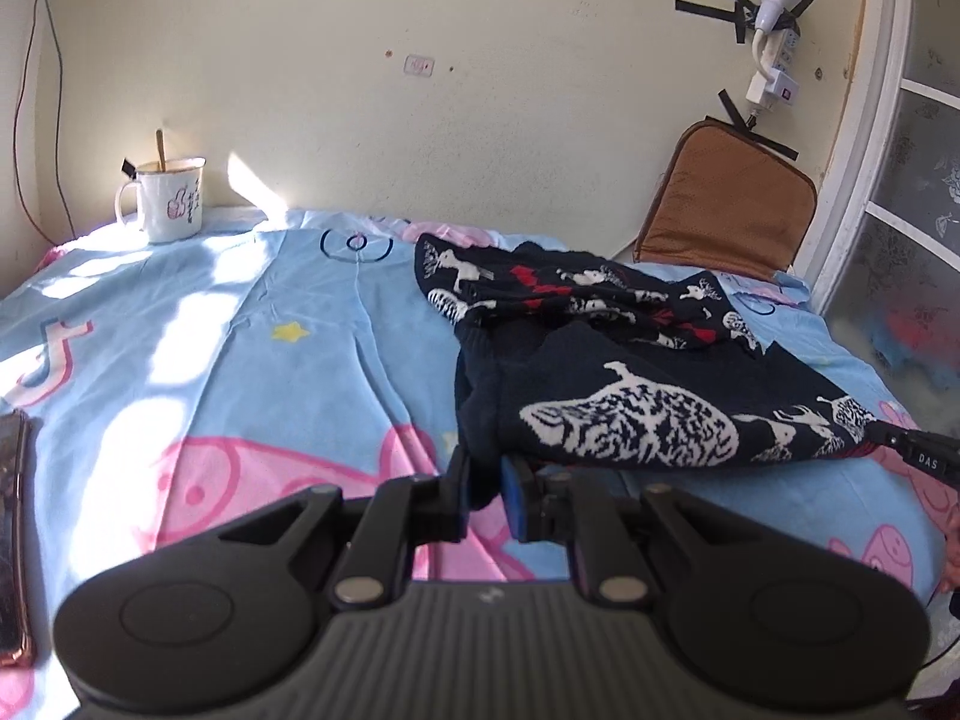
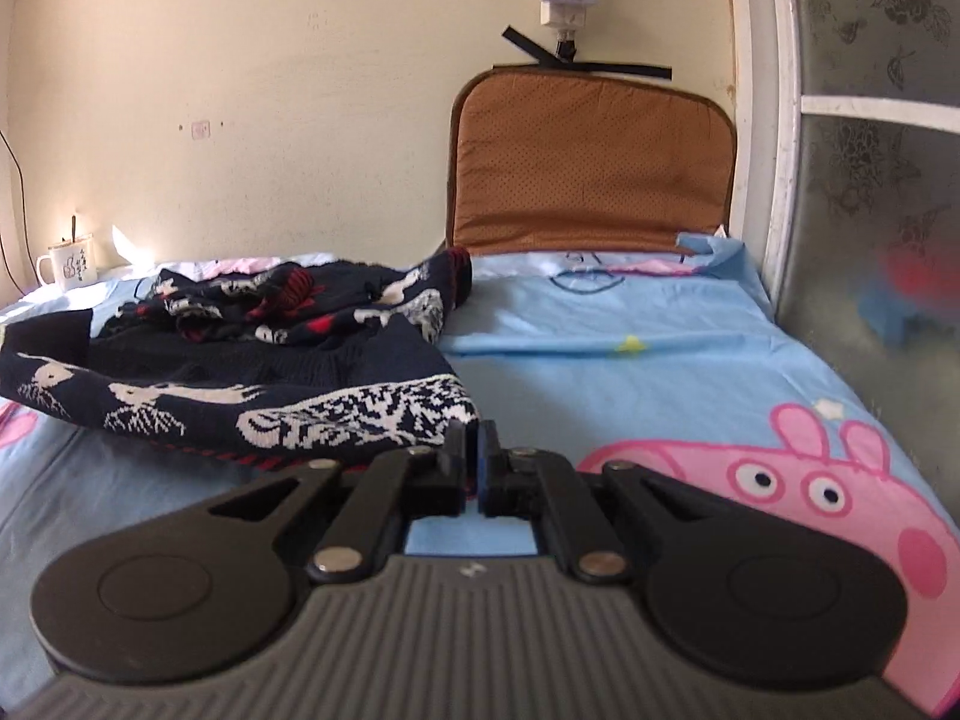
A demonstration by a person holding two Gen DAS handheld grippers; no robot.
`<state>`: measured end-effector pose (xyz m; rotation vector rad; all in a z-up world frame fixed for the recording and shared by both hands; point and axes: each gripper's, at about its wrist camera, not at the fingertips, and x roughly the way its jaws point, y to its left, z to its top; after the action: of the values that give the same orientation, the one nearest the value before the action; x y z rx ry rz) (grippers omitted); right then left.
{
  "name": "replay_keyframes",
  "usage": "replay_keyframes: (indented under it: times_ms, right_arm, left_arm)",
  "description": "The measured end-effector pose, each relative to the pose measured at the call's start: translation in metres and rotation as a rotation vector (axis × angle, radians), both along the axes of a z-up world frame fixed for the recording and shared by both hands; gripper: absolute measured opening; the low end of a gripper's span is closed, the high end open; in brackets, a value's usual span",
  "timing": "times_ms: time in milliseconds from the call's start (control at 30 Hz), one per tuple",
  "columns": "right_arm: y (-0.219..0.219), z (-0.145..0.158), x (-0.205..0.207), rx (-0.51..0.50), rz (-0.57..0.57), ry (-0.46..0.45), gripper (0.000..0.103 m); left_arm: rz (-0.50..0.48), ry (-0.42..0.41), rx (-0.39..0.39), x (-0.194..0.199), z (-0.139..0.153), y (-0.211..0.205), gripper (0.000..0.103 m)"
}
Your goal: Fold small clothes
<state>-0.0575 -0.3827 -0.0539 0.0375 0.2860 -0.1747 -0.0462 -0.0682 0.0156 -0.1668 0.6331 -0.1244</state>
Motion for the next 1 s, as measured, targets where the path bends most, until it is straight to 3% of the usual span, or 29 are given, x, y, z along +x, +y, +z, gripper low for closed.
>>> replay_keyframes:
  times_ms: [133,233,300,367,500,533,600,633,733,767,800,833,867,1000]
  right_arm:
    - [-0.001,-0.01,0.007,0.021,-0.01,0.008,0.005]
    - [-0.001,-0.007,0.005,0.021,0.044,0.026,0.008]
    - [-0.008,-0.001,-0.003,0.063,0.086,0.029,0.015]
    - [-0.016,0.008,-0.011,0.094,0.105,0.007,0.036]
    - [-0.022,0.036,0.0,0.123,0.144,-0.07,0.039]
    - [-0.02,0.04,0.007,0.124,0.161,-0.075,0.039]
    - [-0.009,0.046,0.03,0.098,0.218,-0.066,0.045]
    - [-0.003,0.047,0.045,0.066,0.234,-0.052,0.052]
    - [0.009,0.039,0.087,-0.01,0.238,0.029,0.056]
    - [0.008,0.035,0.099,-0.014,0.244,0.063,0.054]
    - [0.007,0.032,0.108,-0.01,0.25,0.091,0.046]
    - [0.006,0.03,0.112,-0.005,0.248,0.105,0.006]
    - [0.004,0.031,0.108,0.0,0.24,0.083,0.007]
    - [-0.009,0.043,0.089,0.038,0.178,-0.053,0.007]
  left_arm:
    - [0.023,0.084,0.005,0.0,-0.027,0.002,0.011]
    - [-0.007,0.131,0.007,-0.002,-0.035,0.002,0.016]
    - [-0.03,0.108,0.025,-0.01,-0.031,0.005,0.024]
    - [-0.018,0.056,0.005,-0.018,-0.019,0.016,0.03]
    - [0.028,-0.006,-0.027,0.004,0.006,0.03,0.037]
    - [0.022,-0.02,-0.019,0.012,0.01,0.027,0.041]
    - [-0.017,-0.061,0.017,0.037,0.011,0.014,0.063]
    - [-0.028,-0.063,0.031,0.048,0.009,0.009,0.064]
    - [-0.067,-0.008,0.055,0.087,-0.008,-0.011,0.059]
    - [-0.078,0.009,0.07,0.098,-0.014,-0.017,0.049]
    - [-0.088,0.03,0.092,0.106,-0.021,-0.023,0.015]
    - [-0.086,0.055,0.107,0.114,-0.026,-0.027,0.008]
    - [-0.071,0.062,0.112,0.117,-0.027,-0.029,0.007]
    - [-0.005,-0.052,0.068,0.114,-0.011,-0.012,0.007]
